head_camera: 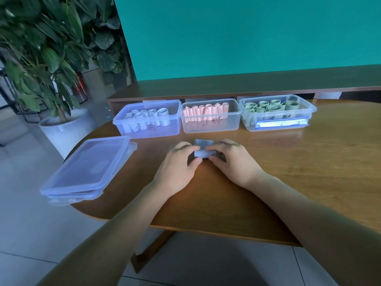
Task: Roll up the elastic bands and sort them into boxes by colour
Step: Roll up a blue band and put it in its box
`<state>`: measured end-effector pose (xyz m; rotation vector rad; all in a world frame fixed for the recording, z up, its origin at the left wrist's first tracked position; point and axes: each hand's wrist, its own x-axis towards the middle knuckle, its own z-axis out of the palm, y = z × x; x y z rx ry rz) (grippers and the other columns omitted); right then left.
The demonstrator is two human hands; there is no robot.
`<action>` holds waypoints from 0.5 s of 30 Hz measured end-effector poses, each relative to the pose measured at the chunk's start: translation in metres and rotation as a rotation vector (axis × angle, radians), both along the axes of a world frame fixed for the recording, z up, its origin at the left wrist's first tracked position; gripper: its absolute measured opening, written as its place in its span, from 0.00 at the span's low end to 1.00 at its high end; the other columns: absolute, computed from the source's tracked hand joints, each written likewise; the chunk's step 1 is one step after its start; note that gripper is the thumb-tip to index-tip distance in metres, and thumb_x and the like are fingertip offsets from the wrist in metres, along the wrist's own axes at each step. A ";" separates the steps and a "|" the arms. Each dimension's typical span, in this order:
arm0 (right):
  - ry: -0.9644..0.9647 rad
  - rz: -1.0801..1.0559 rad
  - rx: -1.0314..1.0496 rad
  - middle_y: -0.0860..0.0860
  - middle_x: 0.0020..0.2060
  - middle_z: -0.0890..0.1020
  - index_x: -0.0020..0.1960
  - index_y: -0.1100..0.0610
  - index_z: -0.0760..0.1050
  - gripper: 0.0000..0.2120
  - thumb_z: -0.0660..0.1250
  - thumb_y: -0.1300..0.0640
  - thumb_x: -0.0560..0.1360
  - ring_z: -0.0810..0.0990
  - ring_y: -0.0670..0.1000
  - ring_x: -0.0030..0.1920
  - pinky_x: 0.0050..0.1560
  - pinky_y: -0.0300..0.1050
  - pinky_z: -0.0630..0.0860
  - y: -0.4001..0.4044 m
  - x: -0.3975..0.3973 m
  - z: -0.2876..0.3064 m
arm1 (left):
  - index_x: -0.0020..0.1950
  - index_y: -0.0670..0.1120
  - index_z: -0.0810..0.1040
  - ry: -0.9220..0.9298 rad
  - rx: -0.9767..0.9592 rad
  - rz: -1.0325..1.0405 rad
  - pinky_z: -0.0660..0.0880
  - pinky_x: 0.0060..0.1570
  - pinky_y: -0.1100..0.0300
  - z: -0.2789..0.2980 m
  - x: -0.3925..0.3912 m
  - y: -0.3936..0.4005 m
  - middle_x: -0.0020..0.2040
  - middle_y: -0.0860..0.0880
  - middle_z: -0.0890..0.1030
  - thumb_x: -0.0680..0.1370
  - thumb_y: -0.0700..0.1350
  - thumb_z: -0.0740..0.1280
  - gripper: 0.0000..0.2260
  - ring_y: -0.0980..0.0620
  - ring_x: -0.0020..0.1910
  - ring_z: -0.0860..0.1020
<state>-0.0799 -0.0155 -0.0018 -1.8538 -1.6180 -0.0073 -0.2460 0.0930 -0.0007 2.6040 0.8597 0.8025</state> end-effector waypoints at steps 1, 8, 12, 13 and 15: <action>0.004 -0.004 -0.006 0.48 0.62 0.78 0.66 0.51 0.79 0.14 0.67 0.55 0.81 0.78 0.51 0.60 0.62 0.48 0.75 0.002 0.002 0.000 | 0.67 0.52 0.78 -0.024 0.007 0.002 0.73 0.62 0.56 0.000 0.000 0.001 0.61 0.56 0.75 0.80 0.49 0.69 0.16 0.54 0.60 0.73; -0.014 -0.010 -0.026 0.50 0.65 0.78 0.69 0.50 0.77 0.16 0.64 0.54 0.82 0.76 0.52 0.64 0.64 0.50 0.74 0.011 0.006 0.001 | 0.62 0.52 0.79 -0.042 0.025 -0.031 0.73 0.56 0.59 0.000 0.007 0.009 0.57 0.57 0.77 0.79 0.48 0.70 0.12 0.56 0.54 0.74; -0.039 -0.016 0.015 0.49 0.61 0.79 0.66 0.52 0.78 0.13 0.65 0.54 0.82 0.76 0.52 0.61 0.59 0.51 0.76 0.014 0.008 0.002 | 0.67 0.52 0.78 -0.006 -0.006 -0.016 0.73 0.59 0.56 0.001 0.013 0.016 0.60 0.55 0.76 0.80 0.50 0.68 0.15 0.54 0.58 0.75; -0.043 -0.023 0.015 0.49 0.61 0.79 0.65 0.52 0.78 0.13 0.66 0.55 0.82 0.75 0.52 0.61 0.59 0.50 0.76 0.014 0.008 0.002 | 0.68 0.52 0.78 0.002 -0.011 -0.011 0.74 0.60 0.55 0.001 0.014 0.017 0.60 0.55 0.76 0.81 0.50 0.67 0.16 0.54 0.59 0.74; -0.053 -0.035 -0.004 0.48 0.63 0.78 0.67 0.51 0.77 0.14 0.66 0.54 0.82 0.73 0.52 0.62 0.61 0.49 0.75 0.016 0.009 0.003 | 0.69 0.52 0.77 0.029 -0.002 0.004 0.74 0.60 0.54 0.002 0.017 0.019 0.61 0.54 0.75 0.81 0.51 0.66 0.16 0.54 0.59 0.74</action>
